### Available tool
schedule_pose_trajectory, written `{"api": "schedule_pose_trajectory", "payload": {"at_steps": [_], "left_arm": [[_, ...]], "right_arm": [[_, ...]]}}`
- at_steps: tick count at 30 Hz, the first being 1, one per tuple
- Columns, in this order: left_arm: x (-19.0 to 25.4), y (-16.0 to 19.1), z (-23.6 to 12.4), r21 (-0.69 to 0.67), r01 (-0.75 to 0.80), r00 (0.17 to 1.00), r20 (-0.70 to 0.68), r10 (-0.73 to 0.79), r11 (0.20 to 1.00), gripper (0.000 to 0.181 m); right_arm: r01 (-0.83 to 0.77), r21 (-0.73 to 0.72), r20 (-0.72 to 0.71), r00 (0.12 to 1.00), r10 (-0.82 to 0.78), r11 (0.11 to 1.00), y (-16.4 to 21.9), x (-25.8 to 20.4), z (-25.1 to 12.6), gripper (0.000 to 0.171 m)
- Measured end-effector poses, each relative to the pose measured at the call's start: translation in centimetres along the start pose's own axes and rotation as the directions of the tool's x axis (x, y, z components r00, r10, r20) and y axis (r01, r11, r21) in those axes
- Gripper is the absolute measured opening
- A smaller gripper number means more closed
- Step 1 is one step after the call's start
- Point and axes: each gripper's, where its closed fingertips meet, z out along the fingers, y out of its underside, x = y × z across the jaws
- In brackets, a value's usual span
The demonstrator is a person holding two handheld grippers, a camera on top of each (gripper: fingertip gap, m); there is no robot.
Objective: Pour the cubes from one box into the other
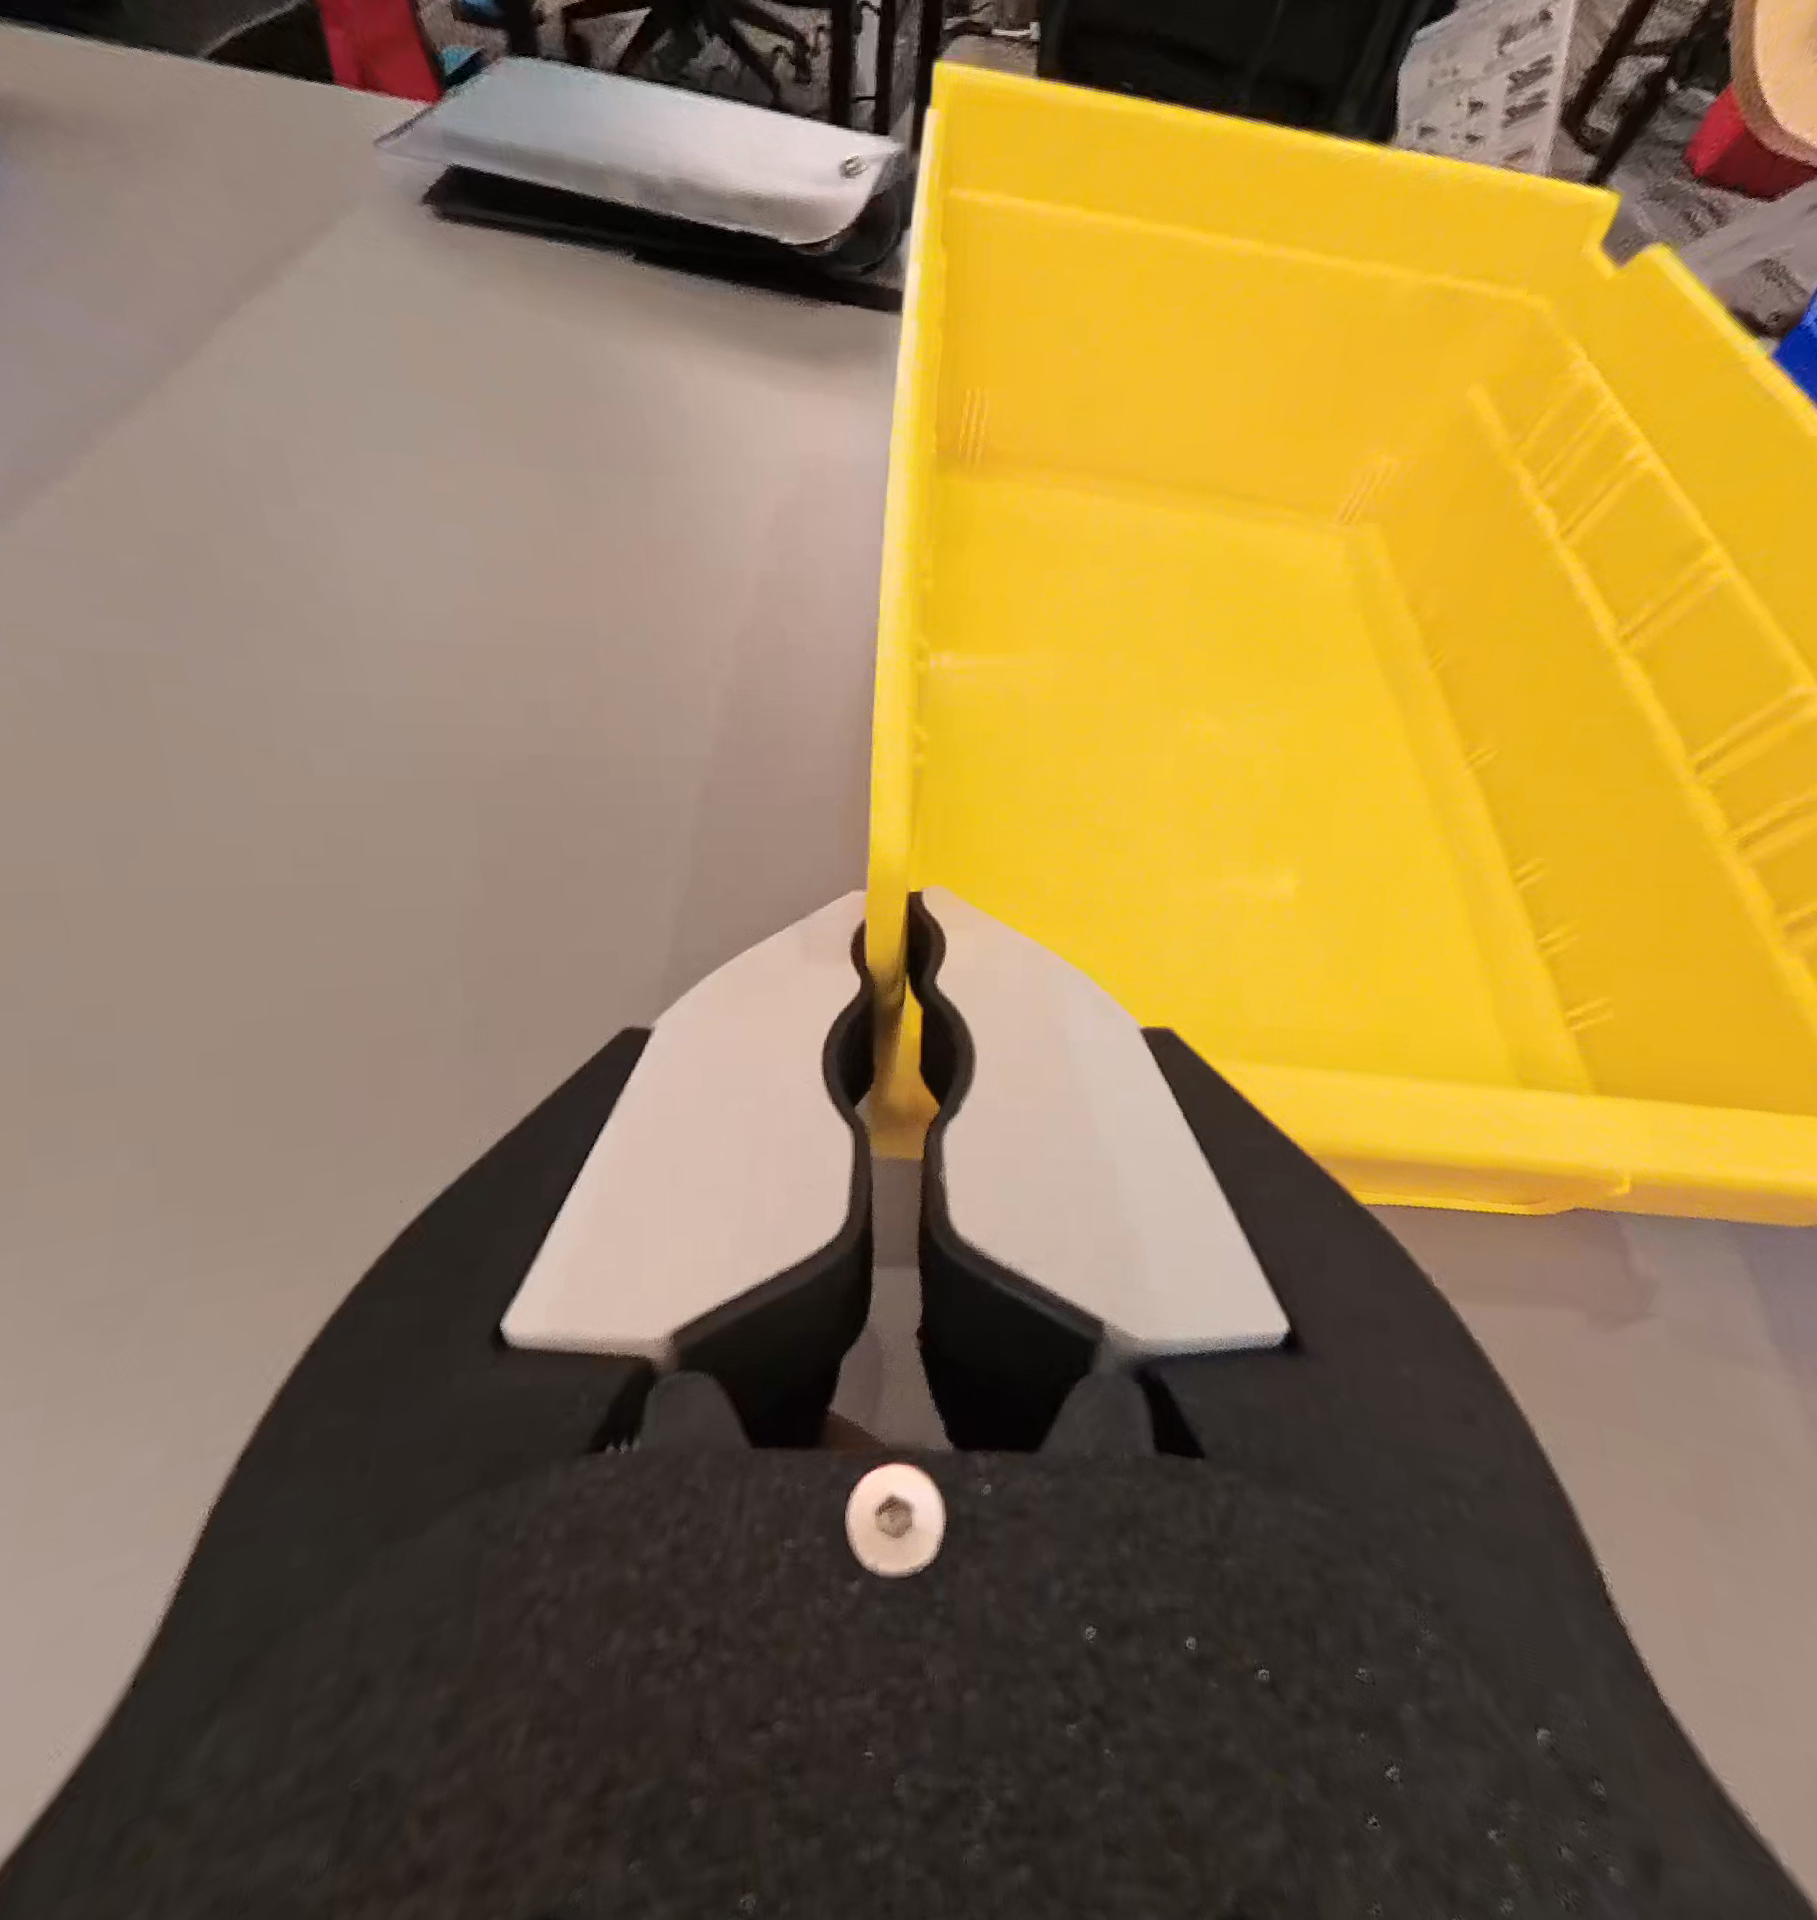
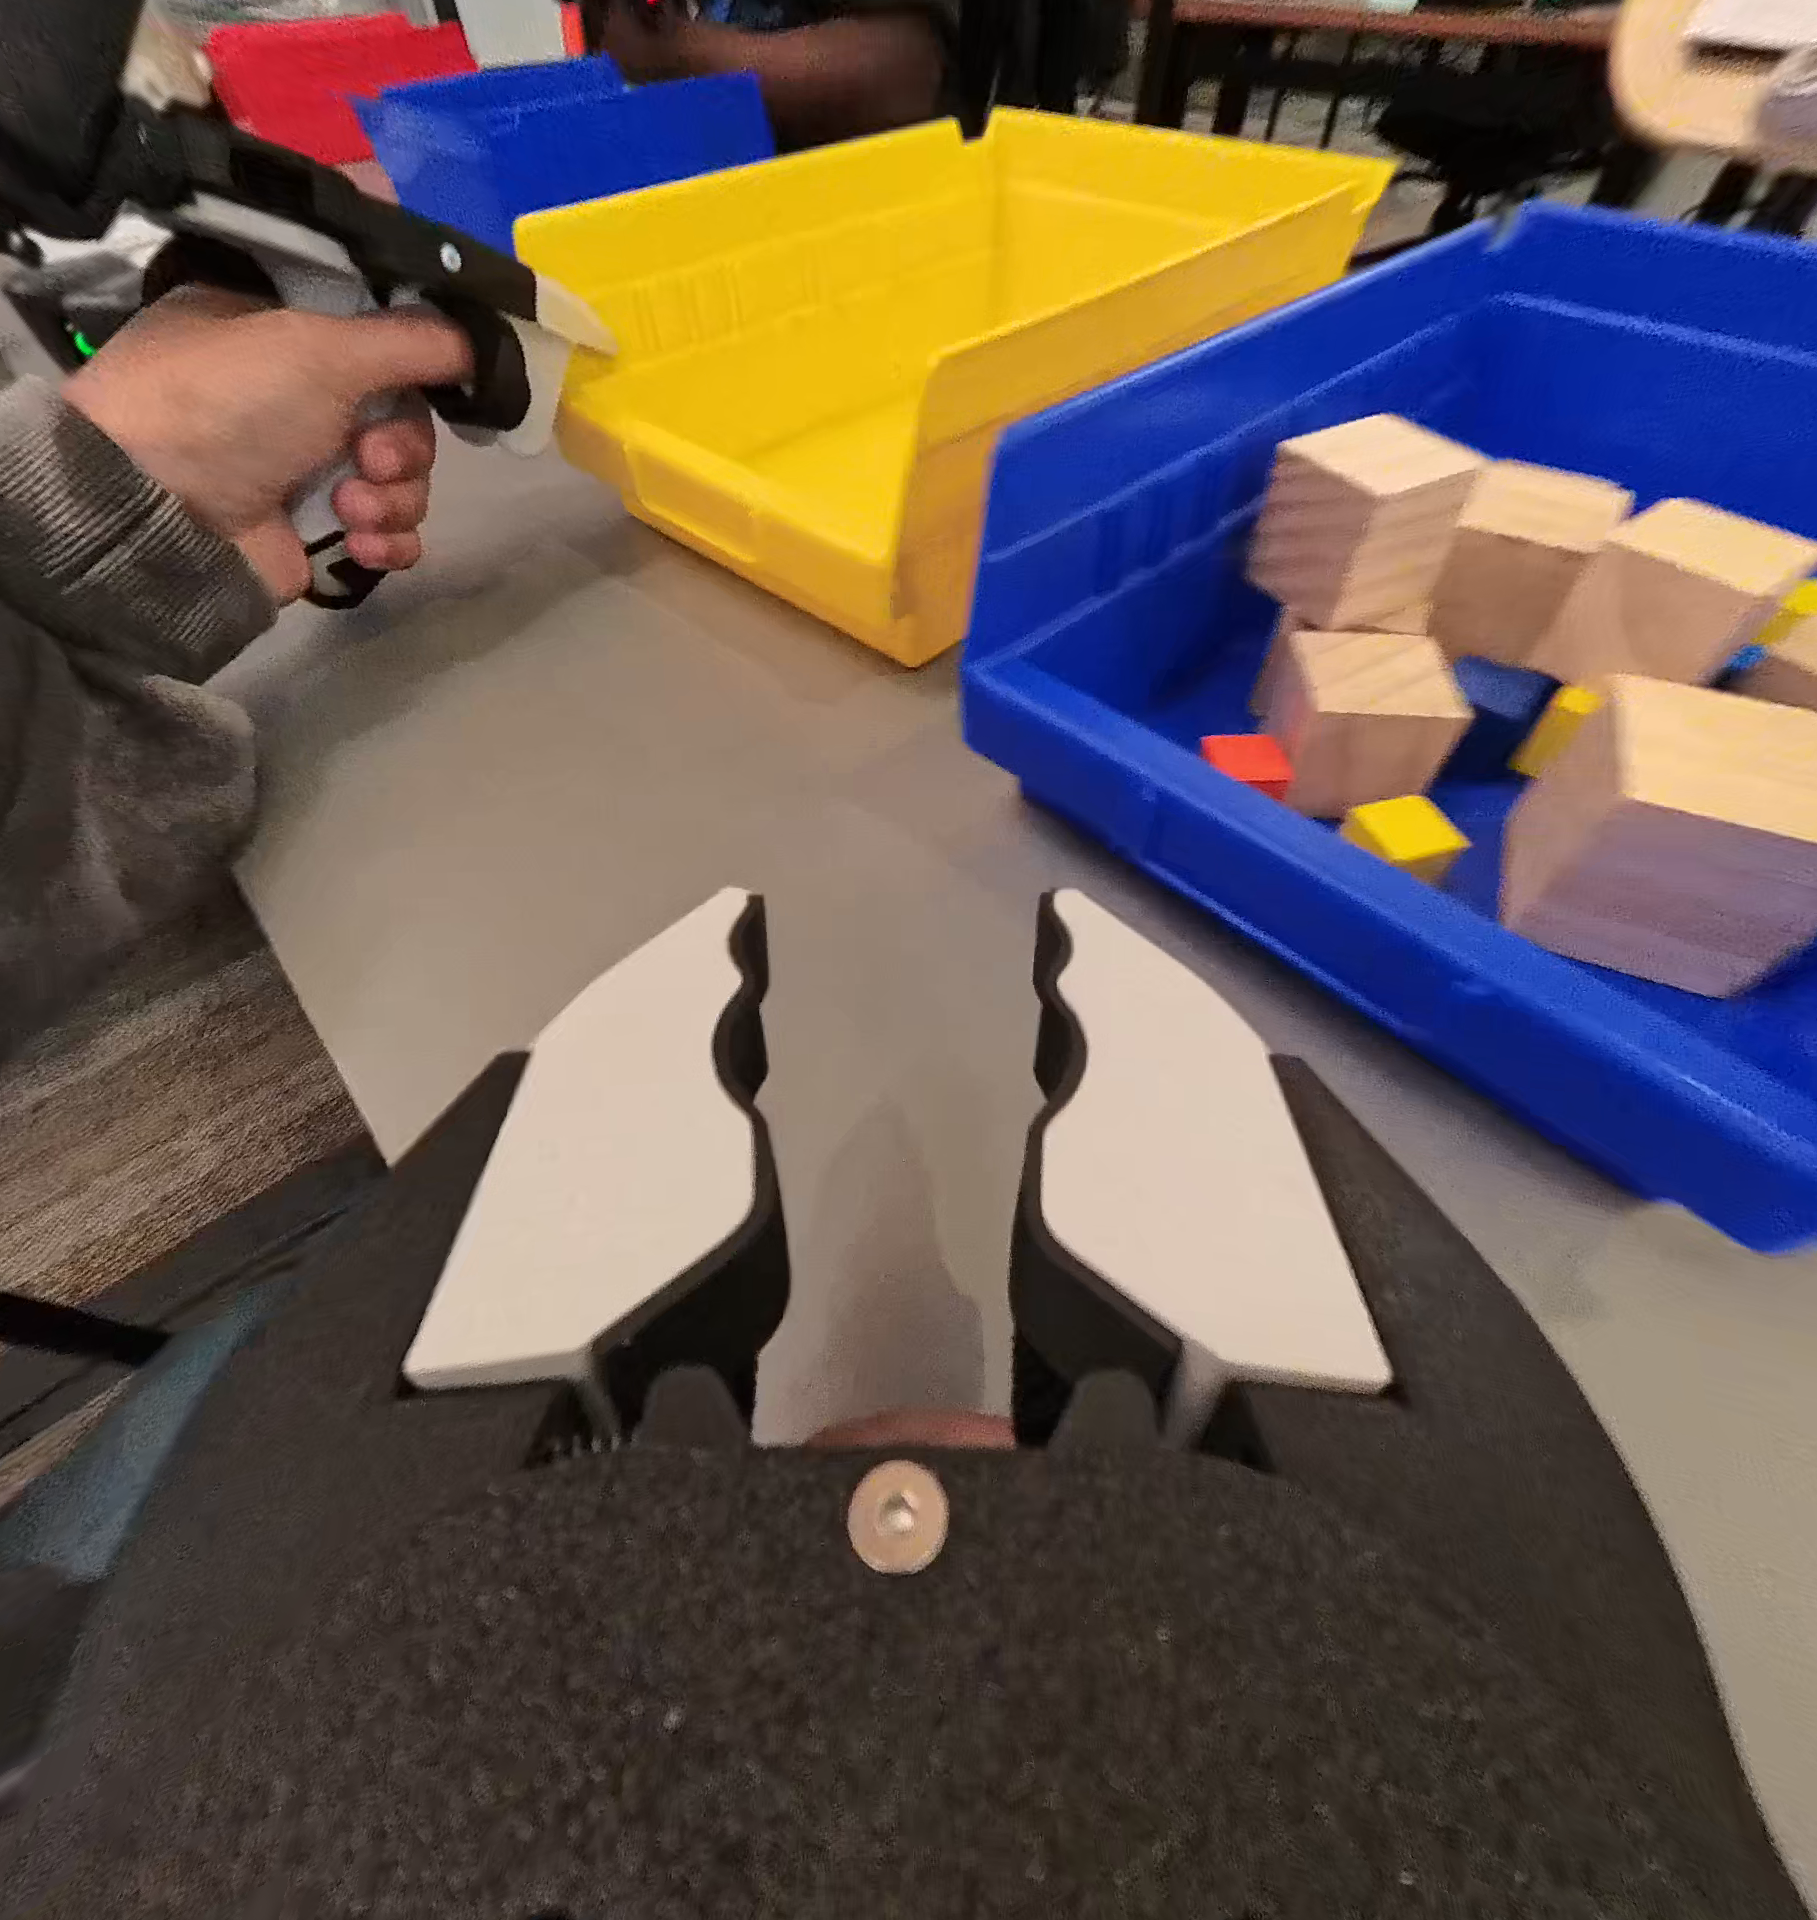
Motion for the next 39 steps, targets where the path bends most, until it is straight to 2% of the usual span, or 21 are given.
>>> {"api": "schedule_pose_trajectory", "payload": {"at_steps": [2, 8, 9, 11, 12, 13, 14, 15, 18, 20, 24, 27, 30, 32, 35, 37, 39], "left_arm": [[0.1, 1.1, -1.9, 0.002, 0.011, 0.999, 0.035, -0.011, 1.0, 0.003], [0.9, 5.4, -9.5, -0.041, -0.025, 0.99, 0.136, 0.03, 0.999, 0.003], [1.1, 6.1, -10.7, -0.044, -0.034, 0.989, 0.14, 0.039, 0.998, 0.003], [1.3, 7.2, -12.9, -0.038, -0.018, 0.99, 0.138, 0.023, 0.999, 0.003], [1.4, 7.7, -13.8, -0.032, -0.006, 0.991, 0.136, 0.011, 0.999, 0.003], [1.3, 8.1, -14.7, -0.022, 0.008, 0.991, 0.132, -0.005, 1.0, 0.003], [1.1, 8.5, -15.4, -0.01, 0.017, 0.989, 0.145, -0.016, 1.0, 0.003], [0.8, 8.5, -16.2, 0.005, 0.017, 0.987, 0.16, -0.018, 1.0, 0.003], [1.6, 7.2, -18.6, 0.095, 0.002, 0.989, 0.147, -0.016, 0.995, 0.005], [2.5, 5.8, -20.1, 0.157, -0.048, 0.984, 0.177, 0.019, 0.986, 0.005], [6.7, 1.4, -22.1, 0.271, -0.086, 0.991, 0.124, 0.054, 0.959, 0.005], [12.2, -2.5, -21.9, 0.329, -0.099, 0.995, 0.043, 0.09, 0.939, 0.004], [19.9, -6.2, -20.7, 0.369, -0.114, 0.987, -0.062, 0.147, 0.922, 0.004], [26.1, -8.0, -19.6, 0.391, -0.146, 0.972, -0.114, 0.205, 0.909, 0.004], [35.9, -8.9, -17.7, 0.412, -0.19, 0.947, -0.161, 0.277, 0.891, 0.004], [42.1, -8.3, -16.1, 0.415, -0.168, 0.941, -0.202, 0.271, 0.894, 0.005], [47.7, -6.4, -13.9, 0.392, -0.174, 0.934, -0.224, 0.277, 0.903, 0.004]], "right_arm": [[0.002, -0.043, 0.006, 1.0, -0.002, 0.999, -0.4, -1.8, 1.9, 0.058], [-0.064, -0.02, -0.045, 0.997, 0.063, 0.998, -4.7, -5.3, 7.8, 0.064], [-0.06, -0.047, -0.092, 0.994, 0.056, 0.997, -4.5, -5.2, 8.8, 0.066], [-0.083, -0.152, -0.201, 0.978, 0.051, 0.985, -2.7, -4.7, 10.3, 0.059], [-0.098, -0.197, -0.194, 0.979, 0.059, 0.976, -1.9, -5.2, 10.8, 0.064], [-0.118, -0.205, -0.119, 0.988, 0.095, 0.972, -1.6, -6.5, 10.9, 0.057], [-0.174, -0.186, -0.138, 0.979, 0.15, 0.967, -1.9, -6.5, 10.4, 0.04], [-0.21, -0.159, -0.184, 0.966, 0.18, 0.965, -2.3, -5.9, 9.6, 0.009], [-0.139, -0.123, -0.204, 0.972, 0.112, 0.983, -3.6, -6.1, 7.9, 0.004], [-0.129, -0.082, -0.195, 0.974, 0.111, 0.988, -5.2, -6.2, 6.4, 0.004], [-0.045, 0.06, -0.259, 0.964, 0.059, 0.997, -10.3, -3.7, 1.2, 0.004], [0.049, 0.172, -0.38, 0.925, 0.021, 0.984, -14.5, 0.3, -4.3, 0.004], [0.07, 0.254, -0.497, 0.865, 0.069, 0.965, -17.1, 6.1, -10.5, 0.005], [0.038, 0.285, -0.545, 0.828, 0.129, 0.958, -17.3, 11.0, -14.6, 0.005], [0.003, 0.262, -0.611, 0.774, 0.163, 0.965, -15.5, 19.2, -19.9, 0.004], [-0.009, 0.192, -0.652, 0.747, 0.134, 0.981, -13.3, 24.5, -23.0, 0.004], [-0.079, 0.163, -0.676, 0.717, 0.17, 0.983, -10.3, 29.3, -25.7, 0.003]]}}
